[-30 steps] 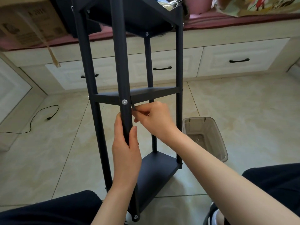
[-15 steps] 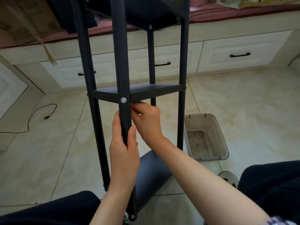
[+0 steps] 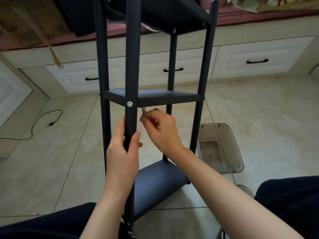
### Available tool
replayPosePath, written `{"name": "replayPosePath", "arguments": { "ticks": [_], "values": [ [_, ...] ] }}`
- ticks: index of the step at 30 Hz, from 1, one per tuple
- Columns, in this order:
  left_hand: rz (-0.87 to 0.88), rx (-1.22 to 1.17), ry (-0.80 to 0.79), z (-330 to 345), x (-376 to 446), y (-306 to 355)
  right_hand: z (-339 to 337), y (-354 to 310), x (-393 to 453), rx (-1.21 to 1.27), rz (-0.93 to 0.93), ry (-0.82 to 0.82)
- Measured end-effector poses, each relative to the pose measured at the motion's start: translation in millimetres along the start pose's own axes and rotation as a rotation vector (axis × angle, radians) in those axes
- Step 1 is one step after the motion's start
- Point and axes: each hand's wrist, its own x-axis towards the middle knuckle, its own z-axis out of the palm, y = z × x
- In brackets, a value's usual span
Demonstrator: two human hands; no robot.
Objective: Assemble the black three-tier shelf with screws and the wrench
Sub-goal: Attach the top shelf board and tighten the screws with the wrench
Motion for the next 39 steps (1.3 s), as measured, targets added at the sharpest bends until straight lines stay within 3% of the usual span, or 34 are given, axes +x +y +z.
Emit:
{"name": "replayPosePath", "arguments": {
  "ticks": [6,13,29,39],
  "values": [
    [-0.011,0.004,0.011,-4,2,0,-19,-12,-11,0.029,0.205,-0.217],
    [0.022,-0.027,-0.009,-1,1,2,-20,-30,-5,0.004,0.32,-0.306],
    [0.03,-0.049,-0.026,-3,3,-2,-24,-38,14,0.038,0.264,-0.285],
    [0.025,-0.052,-0.032,0,1,2,-3,-20,7,-0.007,0.046,-0.033]
  ]
}}
